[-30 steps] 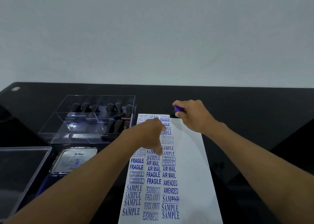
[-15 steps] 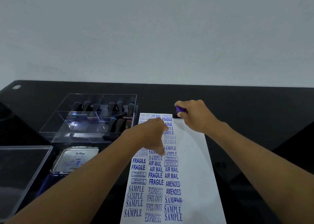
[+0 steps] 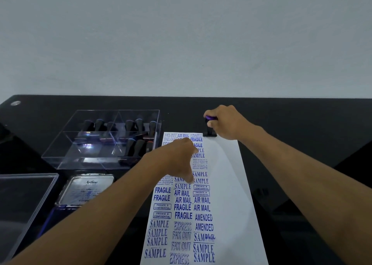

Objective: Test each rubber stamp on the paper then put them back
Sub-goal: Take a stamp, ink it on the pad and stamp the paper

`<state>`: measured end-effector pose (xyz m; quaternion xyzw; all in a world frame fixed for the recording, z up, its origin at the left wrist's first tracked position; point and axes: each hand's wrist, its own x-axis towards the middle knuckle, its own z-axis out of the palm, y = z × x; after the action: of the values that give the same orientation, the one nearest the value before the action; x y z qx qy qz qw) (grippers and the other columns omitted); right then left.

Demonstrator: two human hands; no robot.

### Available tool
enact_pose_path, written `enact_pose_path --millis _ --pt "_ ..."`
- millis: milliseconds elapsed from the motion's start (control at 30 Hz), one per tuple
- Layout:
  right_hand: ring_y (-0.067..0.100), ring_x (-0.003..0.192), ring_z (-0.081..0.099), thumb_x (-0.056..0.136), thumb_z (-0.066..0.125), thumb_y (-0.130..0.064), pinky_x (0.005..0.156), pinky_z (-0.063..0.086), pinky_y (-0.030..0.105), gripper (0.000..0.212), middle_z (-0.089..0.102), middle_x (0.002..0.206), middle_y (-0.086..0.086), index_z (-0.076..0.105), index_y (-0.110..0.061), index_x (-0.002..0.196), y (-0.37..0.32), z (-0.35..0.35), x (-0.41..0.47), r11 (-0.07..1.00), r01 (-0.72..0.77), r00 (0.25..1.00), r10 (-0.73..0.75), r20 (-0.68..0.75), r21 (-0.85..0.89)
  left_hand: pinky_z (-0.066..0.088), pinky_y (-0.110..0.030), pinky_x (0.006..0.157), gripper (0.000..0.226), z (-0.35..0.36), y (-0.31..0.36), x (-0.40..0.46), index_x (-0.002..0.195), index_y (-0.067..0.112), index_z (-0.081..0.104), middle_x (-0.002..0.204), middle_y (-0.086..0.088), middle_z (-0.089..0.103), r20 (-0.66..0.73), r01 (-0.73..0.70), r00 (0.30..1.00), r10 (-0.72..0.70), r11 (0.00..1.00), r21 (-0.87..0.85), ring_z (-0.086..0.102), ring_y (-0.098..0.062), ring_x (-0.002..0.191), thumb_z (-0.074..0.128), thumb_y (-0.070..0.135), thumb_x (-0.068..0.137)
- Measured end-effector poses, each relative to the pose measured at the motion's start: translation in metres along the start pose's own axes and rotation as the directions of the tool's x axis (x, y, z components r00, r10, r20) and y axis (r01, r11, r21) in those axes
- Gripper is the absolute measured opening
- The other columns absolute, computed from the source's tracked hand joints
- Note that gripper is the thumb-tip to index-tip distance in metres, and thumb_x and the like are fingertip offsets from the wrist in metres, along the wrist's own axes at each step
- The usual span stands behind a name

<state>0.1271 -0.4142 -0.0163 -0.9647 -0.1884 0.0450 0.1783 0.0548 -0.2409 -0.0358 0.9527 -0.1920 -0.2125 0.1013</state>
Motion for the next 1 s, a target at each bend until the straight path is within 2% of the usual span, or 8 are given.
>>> enact_pose_path --millis 133,300,500,600,700,833,900,1000 --pt "0.022 0.079 0.056 0.096 0.054 -0.012 0.066 0.049 0.032 0.010 0.058 0.091 0.007 0.060 -0.011 0.105 -0.002 0.009 -0.012 1.000 -0.003 0.999 0.003 -0.036 0.002 0.039 -0.040 0.107 0.093 0.000 0.001 0.001 0.148 0.019 0.033 0.147 0.003 0.032 0.004 0.009 1.000 -0.009 1.000 0.000 0.038 -0.020 0.133 0.082 0.037 0.070" --pt "0.012 0.086 0.050 0.094 0.058 -0.006 0.067 0.044 0.024 0.025 0.054 0.098 0.000 0.055 -0.015 0.117 -0.005 0.020 -0.023 0.999 -0.026 0.998 0.027 -0.062 0.019 0.040 -0.039 0.105 0.093 -0.001 0.002 -0.001 0.147 0.019 0.034 0.146 0.003 0.034 0.003 0.014 1.000 -0.014 1.000 -0.012 0.040 -0.020 0.131 0.083 0.035 0.070" --pt "0.023 0.081 0.057 0.098 0.052 -0.013 0.066 0.046 0.028 0.019 0.059 0.101 0.009 0.060 -0.008 0.114 -0.007 -0.001 -0.010 1.000 -0.019 0.999 0.019 -0.028 0.002 0.040 -0.039 0.106 0.092 -0.001 0.003 -0.001 0.147 0.016 0.035 0.146 -0.001 0.037 0.012 0.014 1.000 -0.014 1.000 -0.018 0.043 -0.023 0.130 0.083 0.034 0.071" --pt "0.022 0.082 0.055 0.097 0.052 -0.012 0.060 0.042 0.022 0.018 0.058 0.099 0.009 0.062 -0.008 0.111 -0.009 -0.008 -0.009 1.000 -0.010 0.997 0.010 -0.078 0.007 0.039 -0.040 0.107 0.084 -0.004 0.000 0.001 0.145 0.017 0.039 0.147 -0.001 0.040 0.015 0.033 0.999 -0.032 0.997 -0.066 0.043 -0.023 0.131 0.078 0.039 0.075" --pt "0.024 0.086 0.057 0.096 0.053 -0.013 0.069 0.044 0.027 0.017 0.059 0.100 0.011 0.064 -0.006 0.107 -0.011 -0.016 -0.013 1.000 -0.018 0.992 0.019 -0.125 0.006 0.036 -0.040 0.110 0.076 -0.007 0.000 0.005 0.144 0.018 0.042 0.148 -0.001 0.042 0.009 0.046 0.999 -0.045 0.993 -0.110 0.042 -0.023 0.134 0.073 0.043 0.080" --pt "0.028 0.087 0.059 0.093 0.055 -0.018 0.076 0.046 0.032 0.019 0.064 0.093 0.012 0.064 -0.002 0.100 -0.010 -0.025 -0.029 0.998 -0.047 0.986 0.054 -0.160 0.052 0.030 -0.037 0.113 0.064 -0.007 0.003 0.002 0.142 0.019 0.045 0.150 0.000 0.040 -0.080 0.051 0.995 -0.062 0.989 -0.141 0.036 -0.019 0.139 0.066 0.043 0.086" --pt "0.024 0.088 0.061 0.093 0.057 -0.021 0.080 0.048 0.031 0.019 0.067 0.094 0.006 0.065 -0.006 0.102 -0.005 -0.030 -0.042 0.993 -0.075 0.982 0.090 -0.163 0.093 0.030 -0.037 0.113 0.060 -0.008 0.005 0.000 0.141 0.020 0.046 0.150 0.000 0.039 -0.121 0.061 0.990 -0.077 0.990 -0.131 0.035 -0.019 0.139 0.063 0.043 0.088" --pt "0.015 0.091 0.061 0.092 0.062 -0.026 0.082 0.048 0.026 0.019 0.065 0.100 -0.002 0.062 -0.016 0.107 0.012 -0.039 -0.068 0.959 -0.175 0.964 0.213 -0.158 0.225 0.037 -0.041 0.109 0.057 -0.009 0.018 -0.003 0.141 0.018 0.046 0.149 -0.003 0.039 -0.159 0.077 0.983 -0.095 0.990 -0.115 0.045 -0.024 0.131 0.060 0.042 0.091"
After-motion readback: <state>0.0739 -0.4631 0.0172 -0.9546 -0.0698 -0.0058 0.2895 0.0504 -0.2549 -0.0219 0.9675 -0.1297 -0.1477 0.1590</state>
